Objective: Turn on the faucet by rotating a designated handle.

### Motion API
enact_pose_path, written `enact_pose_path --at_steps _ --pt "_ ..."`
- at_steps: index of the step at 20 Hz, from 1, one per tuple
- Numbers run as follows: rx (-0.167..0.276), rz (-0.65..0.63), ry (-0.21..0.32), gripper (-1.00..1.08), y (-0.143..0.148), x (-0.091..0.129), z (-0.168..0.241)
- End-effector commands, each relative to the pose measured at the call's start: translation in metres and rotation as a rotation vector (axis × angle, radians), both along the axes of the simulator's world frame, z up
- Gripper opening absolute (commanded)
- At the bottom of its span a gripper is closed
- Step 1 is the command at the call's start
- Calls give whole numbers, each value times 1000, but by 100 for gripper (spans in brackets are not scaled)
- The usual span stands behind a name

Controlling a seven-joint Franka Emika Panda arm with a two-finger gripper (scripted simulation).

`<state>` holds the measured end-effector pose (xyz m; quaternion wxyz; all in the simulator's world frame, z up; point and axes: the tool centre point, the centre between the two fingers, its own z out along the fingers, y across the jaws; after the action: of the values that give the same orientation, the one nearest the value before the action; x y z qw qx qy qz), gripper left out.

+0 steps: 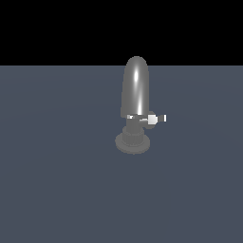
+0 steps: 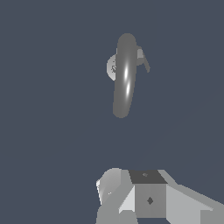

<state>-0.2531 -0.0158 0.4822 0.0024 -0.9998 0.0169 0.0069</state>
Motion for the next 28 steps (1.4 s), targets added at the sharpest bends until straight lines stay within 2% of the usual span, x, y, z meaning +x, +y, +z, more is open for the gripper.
enact_pose_path --at_steps 1,8,14,19,28 --pt "0 0 0 -100 0 0 0" --pt "9 -17 19 -100 1 6 0" --pt "31 -61 65 -100 2 20 0" --pt "60 -118 127 -100 4 39 -2" --pt "129 -254 274 -100 2 82 -10"
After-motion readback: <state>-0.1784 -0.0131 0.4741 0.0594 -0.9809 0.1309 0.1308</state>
